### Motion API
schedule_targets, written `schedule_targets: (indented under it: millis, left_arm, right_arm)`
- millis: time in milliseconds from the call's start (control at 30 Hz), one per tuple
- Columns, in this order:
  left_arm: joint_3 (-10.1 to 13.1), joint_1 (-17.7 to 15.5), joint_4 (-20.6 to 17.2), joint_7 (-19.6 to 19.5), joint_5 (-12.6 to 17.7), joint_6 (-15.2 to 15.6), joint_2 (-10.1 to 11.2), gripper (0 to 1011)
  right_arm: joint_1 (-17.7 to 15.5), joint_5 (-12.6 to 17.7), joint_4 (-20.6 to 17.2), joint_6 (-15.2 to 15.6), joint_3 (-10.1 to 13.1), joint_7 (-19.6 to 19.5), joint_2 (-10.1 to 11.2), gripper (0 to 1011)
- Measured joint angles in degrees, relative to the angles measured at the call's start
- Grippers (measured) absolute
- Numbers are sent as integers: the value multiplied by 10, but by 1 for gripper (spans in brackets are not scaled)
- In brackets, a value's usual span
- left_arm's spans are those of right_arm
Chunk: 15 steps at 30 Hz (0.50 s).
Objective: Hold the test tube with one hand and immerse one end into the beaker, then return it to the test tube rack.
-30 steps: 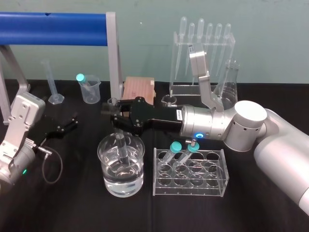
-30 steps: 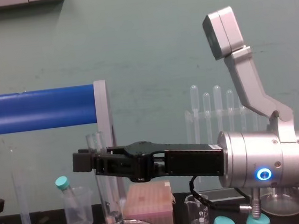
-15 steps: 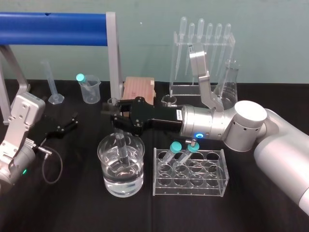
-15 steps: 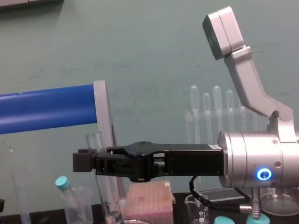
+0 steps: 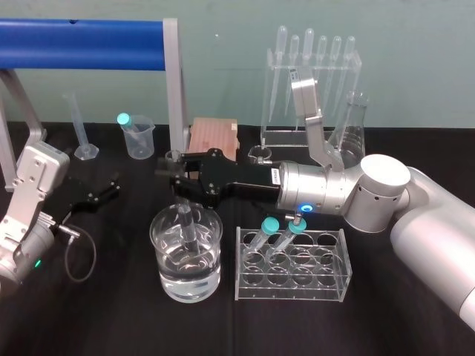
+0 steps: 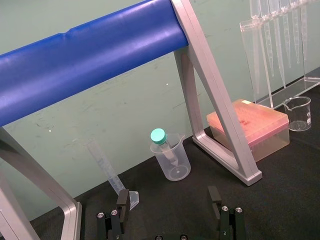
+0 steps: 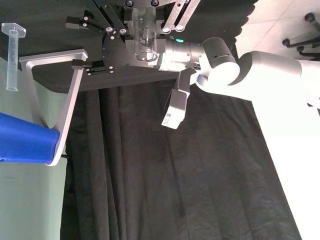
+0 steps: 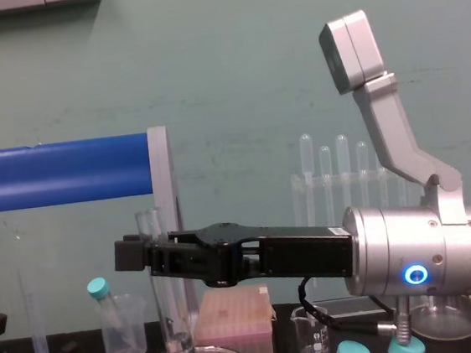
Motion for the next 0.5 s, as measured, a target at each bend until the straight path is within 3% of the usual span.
schedule_targets:
  millis: [500]
  left_arm:
    - [0,0,0,0,0,0,0,1000]
  right_arm:
    - [0,0,0,0,0,0,0,224]
